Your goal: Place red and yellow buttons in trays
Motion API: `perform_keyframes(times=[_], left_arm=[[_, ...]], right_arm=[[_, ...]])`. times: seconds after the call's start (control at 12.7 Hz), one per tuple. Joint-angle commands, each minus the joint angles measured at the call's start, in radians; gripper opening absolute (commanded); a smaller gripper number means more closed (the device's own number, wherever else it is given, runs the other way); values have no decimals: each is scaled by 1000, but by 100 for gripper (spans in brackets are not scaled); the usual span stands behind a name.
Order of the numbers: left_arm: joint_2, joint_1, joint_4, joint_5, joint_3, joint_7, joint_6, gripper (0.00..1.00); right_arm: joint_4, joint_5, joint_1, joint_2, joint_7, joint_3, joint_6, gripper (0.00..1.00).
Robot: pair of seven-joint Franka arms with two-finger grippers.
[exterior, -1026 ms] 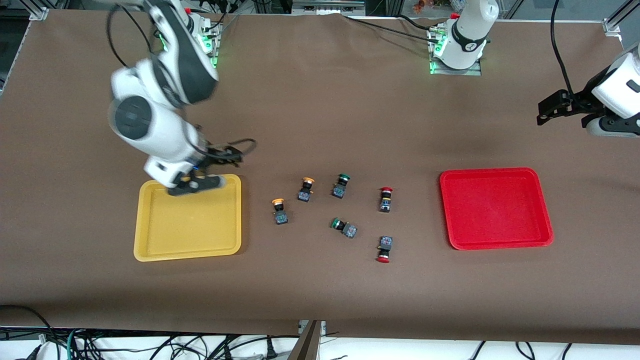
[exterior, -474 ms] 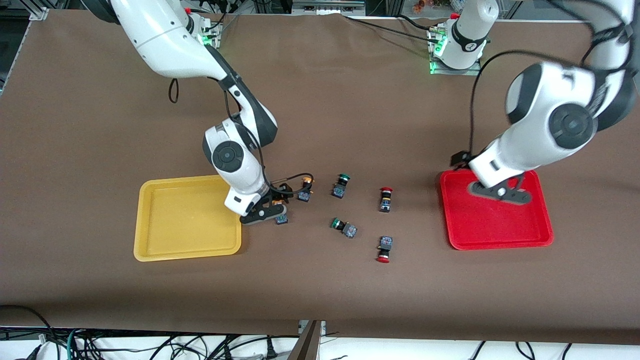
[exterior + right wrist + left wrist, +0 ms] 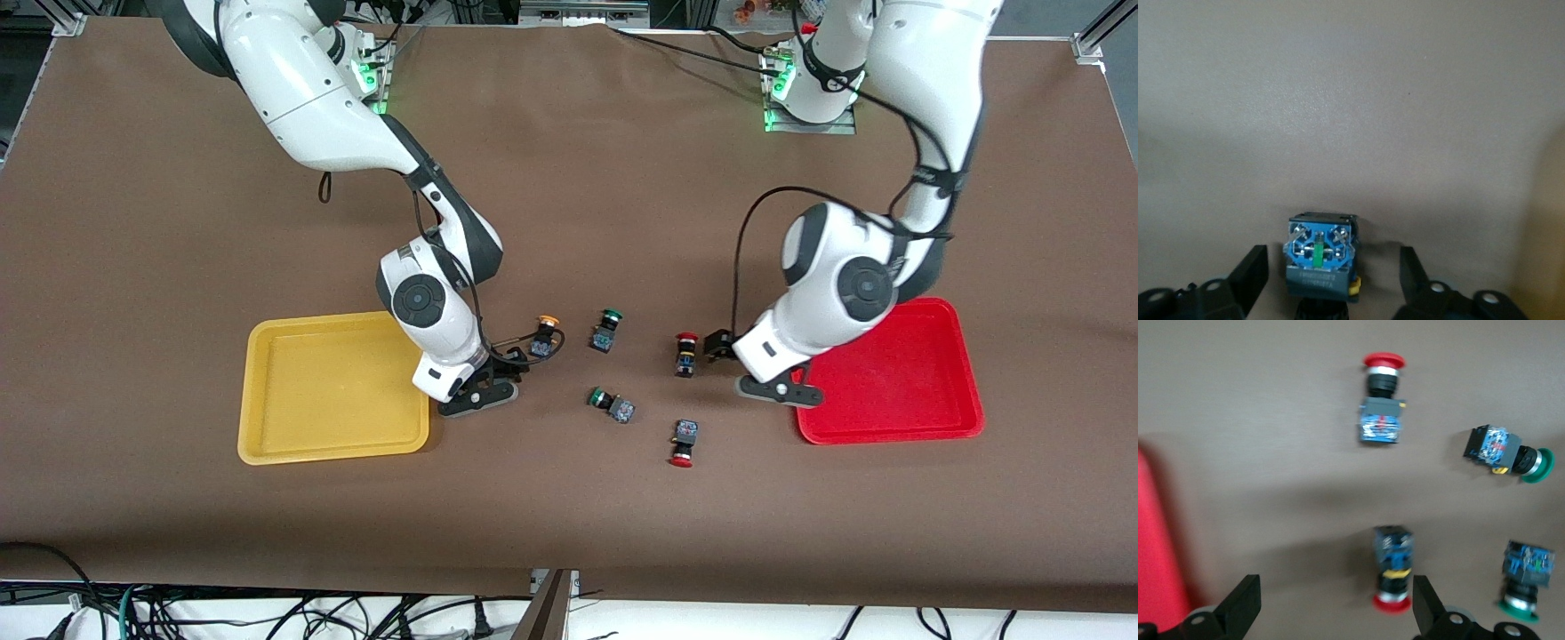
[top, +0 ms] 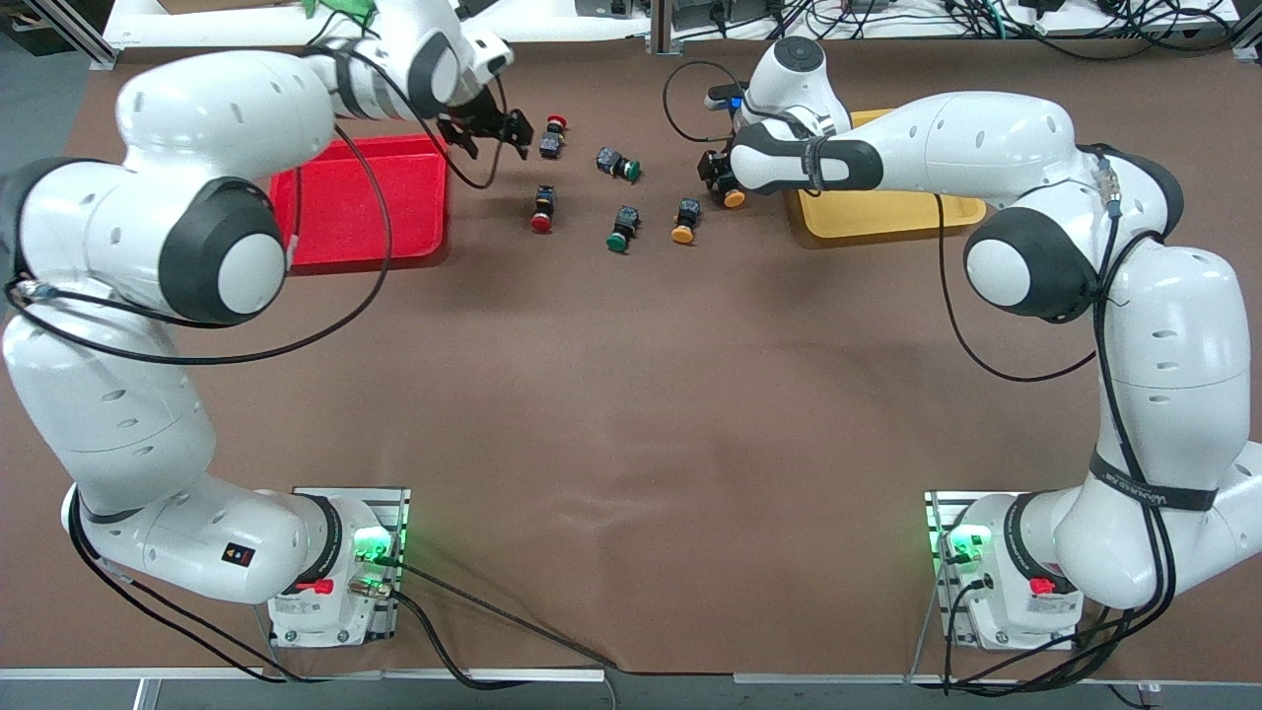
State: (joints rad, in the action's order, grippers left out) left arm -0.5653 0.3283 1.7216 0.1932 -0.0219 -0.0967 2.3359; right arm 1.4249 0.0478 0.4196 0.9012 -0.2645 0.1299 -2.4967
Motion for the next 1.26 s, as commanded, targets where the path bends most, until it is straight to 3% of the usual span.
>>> perform_keyframes(times=[0.0, 0.08, 0.24, 0.47, 0.55, 0.63, 0.71, 0.79, 0.87, 0.95, 1.03, 1.18], left_arm=[[-60, 64, 1, 5, 5, -55, 94, 100], [-79, 72, 1, -17, 5, -58, 109, 100], [-105, 81, 9, -84, 5, -60, 129, 100], [-113, 92, 65, -90, -6, -57, 198, 100], [-113, 93, 78, -89, -12, -58, 212, 69], [-111, 89, 82, -89, -21, -60, 211, 30], [-105, 80, 81, -89, -26, -58, 206, 10], [-100, 78, 81, -89, -26, -57, 204, 1], [-94, 77, 79, -89, -26, -58, 203, 0], [-67, 69, 81, -89, -24, -58, 182, 0], [-32, 43, 76, -89, -26, -60, 104, 0], [57, -32, 75, -89, -24, -45, -110, 0]], right_arm=[[-27, 1, -5, -2, -13, -6, 30, 17], [-30, 0, -24, -24, -12, -4, 91, 2], [-35, 4, -57, -80, 16, -3, 223, 0], [-37, 14, -145, -134, 225, -7, 326, 0], [-35, 17, -175, -139, 311, -10, 334, 0], [-35, 17, -206, -137, 388, -21, 331, 0], [-31, 18, -232, -136, 436, -32, 326, 8], [-24, 20, -254, -125, 455, -47, 322, 18], [-17, 21, -274, -120, 462, -50, 320, 48], [-15, 11, -289, -119, 458, -50, 321, 91], [-18, -2, -292, -122, 449, -46, 331, 99], [-23, -61, -269, -149, 371, -39, 381, 99]])
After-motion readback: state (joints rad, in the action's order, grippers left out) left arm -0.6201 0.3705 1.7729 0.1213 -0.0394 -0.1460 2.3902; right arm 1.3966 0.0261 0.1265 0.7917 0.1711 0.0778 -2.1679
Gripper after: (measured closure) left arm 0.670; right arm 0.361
